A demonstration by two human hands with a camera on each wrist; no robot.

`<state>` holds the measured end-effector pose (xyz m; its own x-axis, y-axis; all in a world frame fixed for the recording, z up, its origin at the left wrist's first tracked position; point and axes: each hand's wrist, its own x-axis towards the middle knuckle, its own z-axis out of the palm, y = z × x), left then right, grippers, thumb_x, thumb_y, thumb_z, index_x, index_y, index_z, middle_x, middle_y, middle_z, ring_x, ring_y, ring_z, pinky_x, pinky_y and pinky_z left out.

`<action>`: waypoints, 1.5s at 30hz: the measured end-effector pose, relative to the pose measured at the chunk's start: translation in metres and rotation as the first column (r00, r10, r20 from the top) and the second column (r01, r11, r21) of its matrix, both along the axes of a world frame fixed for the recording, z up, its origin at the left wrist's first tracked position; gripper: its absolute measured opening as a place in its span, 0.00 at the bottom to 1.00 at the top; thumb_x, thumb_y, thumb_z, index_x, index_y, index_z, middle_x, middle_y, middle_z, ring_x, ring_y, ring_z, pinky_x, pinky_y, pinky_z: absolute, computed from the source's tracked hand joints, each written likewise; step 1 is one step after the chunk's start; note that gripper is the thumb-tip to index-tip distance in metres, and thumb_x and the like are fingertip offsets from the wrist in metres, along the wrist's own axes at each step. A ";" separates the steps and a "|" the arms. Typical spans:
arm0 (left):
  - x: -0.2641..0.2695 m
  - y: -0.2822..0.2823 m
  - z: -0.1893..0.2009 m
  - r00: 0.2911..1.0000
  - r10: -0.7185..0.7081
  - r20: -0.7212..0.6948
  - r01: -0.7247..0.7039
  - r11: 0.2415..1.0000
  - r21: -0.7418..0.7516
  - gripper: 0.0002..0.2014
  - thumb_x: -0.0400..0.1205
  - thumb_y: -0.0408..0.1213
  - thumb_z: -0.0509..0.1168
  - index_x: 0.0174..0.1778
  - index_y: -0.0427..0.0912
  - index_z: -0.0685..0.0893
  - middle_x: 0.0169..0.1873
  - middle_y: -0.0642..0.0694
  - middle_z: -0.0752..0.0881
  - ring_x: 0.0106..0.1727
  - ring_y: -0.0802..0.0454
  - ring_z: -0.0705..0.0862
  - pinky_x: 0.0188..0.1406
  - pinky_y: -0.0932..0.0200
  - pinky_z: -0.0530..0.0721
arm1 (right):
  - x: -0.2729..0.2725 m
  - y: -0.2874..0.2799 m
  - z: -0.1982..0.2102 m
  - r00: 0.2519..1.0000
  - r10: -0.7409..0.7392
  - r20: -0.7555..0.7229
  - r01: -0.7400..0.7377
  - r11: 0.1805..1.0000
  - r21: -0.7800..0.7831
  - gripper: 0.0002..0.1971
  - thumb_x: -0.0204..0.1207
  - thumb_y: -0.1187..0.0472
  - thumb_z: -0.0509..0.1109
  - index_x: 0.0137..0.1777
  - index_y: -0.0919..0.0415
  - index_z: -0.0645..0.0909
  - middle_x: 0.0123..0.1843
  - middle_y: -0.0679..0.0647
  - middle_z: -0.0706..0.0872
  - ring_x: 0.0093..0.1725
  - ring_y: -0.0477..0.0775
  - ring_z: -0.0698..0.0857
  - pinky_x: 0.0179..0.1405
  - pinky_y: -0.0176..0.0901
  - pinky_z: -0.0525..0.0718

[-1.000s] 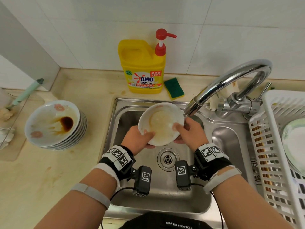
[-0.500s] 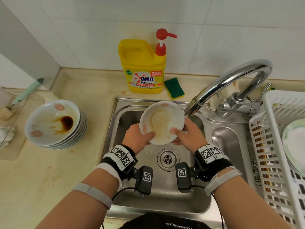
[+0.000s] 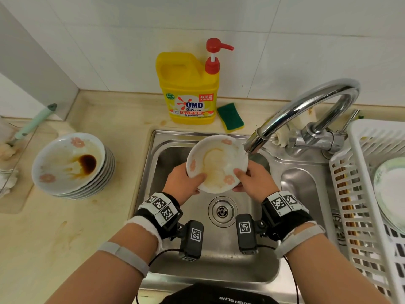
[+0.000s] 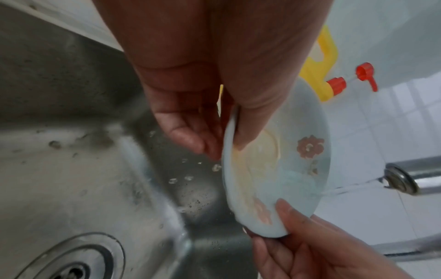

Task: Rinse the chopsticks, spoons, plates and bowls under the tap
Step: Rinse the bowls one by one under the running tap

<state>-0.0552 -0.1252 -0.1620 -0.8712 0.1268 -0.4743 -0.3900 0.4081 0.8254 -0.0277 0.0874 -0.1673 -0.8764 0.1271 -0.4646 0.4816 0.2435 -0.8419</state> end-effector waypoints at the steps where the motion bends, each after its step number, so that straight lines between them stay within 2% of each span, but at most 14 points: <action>1: 0.002 0.002 0.000 0.996 0.025 0.085 -0.029 0.999 0.046 0.17 0.82 0.37 0.74 0.66 0.39 0.83 0.53 0.43 0.90 0.49 0.46 0.92 0.44 0.50 0.94 | 0.001 -0.002 0.000 1.000 -0.006 0.005 0.006 0.999 -0.042 0.10 0.87 0.65 0.65 0.65 0.57 0.80 0.56 0.58 0.89 0.48 0.56 0.93 0.44 0.50 0.94; 4: 0.010 0.008 0.002 0.946 0.067 0.317 -0.152 0.956 0.252 0.19 0.84 0.34 0.72 0.70 0.37 0.79 0.51 0.35 0.92 0.45 0.42 0.94 0.40 0.54 0.93 | 0.005 -0.010 -0.002 1.000 -0.008 0.002 0.008 0.993 -0.116 0.10 0.86 0.68 0.66 0.62 0.55 0.80 0.55 0.58 0.90 0.48 0.57 0.93 0.44 0.50 0.94; 7: 0.013 0.007 0.003 0.931 0.101 0.352 -0.229 0.910 0.346 0.19 0.84 0.28 0.70 0.70 0.34 0.77 0.56 0.30 0.89 0.47 0.37 0.94 0.38 0.55 0.92 | 0.007 -0.011 -0.006 1.000 0.002 0.025 0.000 0.995 -0.096 0.11 0.84 0.67 0.68 0.63 0.55 0.81 0.52 0.58 0.91 0.47 0.58 0.94 0.47 0.57 0.94; 14: 0.003 0.000 0.001 0.970 -0.012 0.245 -0.039 0.979 0.201 0.19 0.83 0.27 0.71 0.70 0.34 0.76 0.52 0.33 0.90 0.45 0.39 0.94 0.48 0.45 0.94 | -0.003 -0.002 0.004 0.999 -0.033 0.006 0.032 0.999 0.032 0.08 0.86 0.51 0.67 0.60 0.51 0.81 0.55 0.55 0.90 0.48 0.56 0.93 0.43 0.53 0.94; 18: 0.001 0.002 0.001 0.976 -0.067 0.208 0.039 0.990 0.133 0.18 0.83 0.28 0.71 0.69 0.32 0.78 0.53 0.34 0.90 0.44 0.41 0.94 0.49 0.45 0.93 | 0.000 -0.004 0.019 0.997 -0.078 -0.026 0.081 0.986 0.145 0.20 0.83 0.33 0.62 0.52 0.47 0.85 0.43 0.49 0.92 0.35 0.48 0.93 0.33 0.43 0.92; 22: 0.002 0.003 0.000 0.984 -0.105 0.145 0.098 0.993 0.059 0.18 0.84 0.31 0.70 0.69 0.31 0.81 0.51 0.36 0.91 0.41 0.46 0.94 0.43 0.54 0.94 | 0.003 0.001 0.013 0.998 -0.018 -0.067 0.032 0.976 0.215 0.12 0.89 0.50 0.62 0.64 0.51 0.85 0.48 0.52 0.91 0.38 0.52 0.93 0.37 0.51 0.94; 26: 0.000 0.003 0.000 0.988 -0.120 0.098 0.120 0.993 0.002 0.16 0.84 0.34 0.70 0.66 0.33 0.82 0.50 0.38 0.92 0.39 0.48 0.94 0.38 0.59 0.91 | 0.006 0.005 0.007 0.999 0.018 -0.050 -0.010 0.987 0.162 0.16 0.85 0.60 0.67 0.71 0.51 0.82 0.51 0.52 0.92 0.42 0.52 0.94 0.41 0.51 0.94; 29: -0.002 0.003 0.001 0.989 -0.134 0.064 0.136 0.990 -0.025 0.12 0.85 0.35 0.70 0.62 0.34 0.84 0.48 0.40 0.92 0.38 0.50 0.94 0.32 0.64 0.88 | 0.006 0.003 0.013 0.999 -0.039 -0.026 0.041 0.994 0.105 0.11 0.86 0.51 0.67 0.61 0.53 0.85 0.43 0.54 0.93 0.35 0.54 0.94 0.41 0.54 0.94; 32: -0.003 0.002 -0.001 0.990 -0.141 0.017 0.142 0.987 -0.070 0.08 0.85 0.37 0.70 0.56 0.38 0.86 0.48 0.41 0.92 0.37 0.52 0.93 0.32 0.65 0.85 | 0.004 0.003 0.019 0.998 -0.058 0.004 0.057 0.989 0.135 0.23 0.86 0.36 0.61 0.49 0.53 0.87 0.33 0.55 0.92 0.31 0.54 0.93 0.35 0.49 0.93; 35: -0.002 0.001 -0.003 0.990 -0.140 -0.009 0.139 0.986 -0.093 0.08 0.85 0.38 0.70 0.56 0.39 0.86 0.48 0.43 0.92 0.37 0.53 0.93 0.31 0.67 0.84 | 0.003 0.005 0.013 0.999 -0.037 -0.002 0.037 0.984 0.177 0.20 0.88 0.42 0.62 0.52 0.57 0.87 0.33 0.54 0.92 0.32 0.53 0.93 0.40 0.51 0.94; 38: -0.003 0.001 -0.004 0.988 -0.153 -0.038 0.147 0.982 -0.120 0.10 0.86 0.39 0.68 0.60 0.39 0.86 0.49 0.44 0.91 0.37 0.54 0.92 0.30 0.69 0.83 | 0.004 0.008 0.002 0.999 0.042 -0.025 -0.034 0.968 0.249 0.09 0.86 0.56 0.67 0.62 0.54 0.85 0.45 0.49 0.92 0.43 0.53 0.93 0.51 0.58 0.93; 40: -0.003 0.001 -0.004 0.985 -0.165 -0.046 0.158 0.978 -0.136 0.12 0.87 0.40 0.66 0.61 0.37 0.86 0.50 0.44 0.91 0.38 0.54 0.92 0.32 0.68 0.84 | 0.004 0.008 0.003 0.999 0.040 -0.020 -0.035 0.972 0.233 0.17 0.82 0.60 0.69 0.70 0.46 0.81 0.51 0.46 0.90 0.49 0.52 0.90 0.52 0.57 0.93; 43: -0.005 0.000 -0.006 0.984 -0.171 -0.054 0.160 0.974 -0.162 0.12 0.88 0.41 0.64 0.60 0.37 0.86 0.48 0.45 0.91 0.38 0.55 0.91 0.34 0.67 0.86 | 0.003 0.007 0.009 0.999 -0.023 -0.024 0.027 0.985 0.171 0.10 0.85 0.53 0.67 0.62 0.51 0.84 0.50 0.49 0.91 0.49 0.52 0.91 0.44 0.54 0.94; 45: -0.005 -0.001 -0.006 0.982 -0.178 -0.065 0.163 0.969 -0.188 0.12 0.88 0.42 0.64 0.59 0.39 0.86 0.46 0.47 0.90 0.38 0.57 0.90 0.33 0.70 0.85 | 0.001 0.006 0.015 0.997 -0.072 0.001 0.071 0.987 0.145 0.16 0.87 0.45 0.64 0.54 0.55 0.86 0.46 0.51 0.91 0.44 0.51 0.92 0.38 0.50 0.94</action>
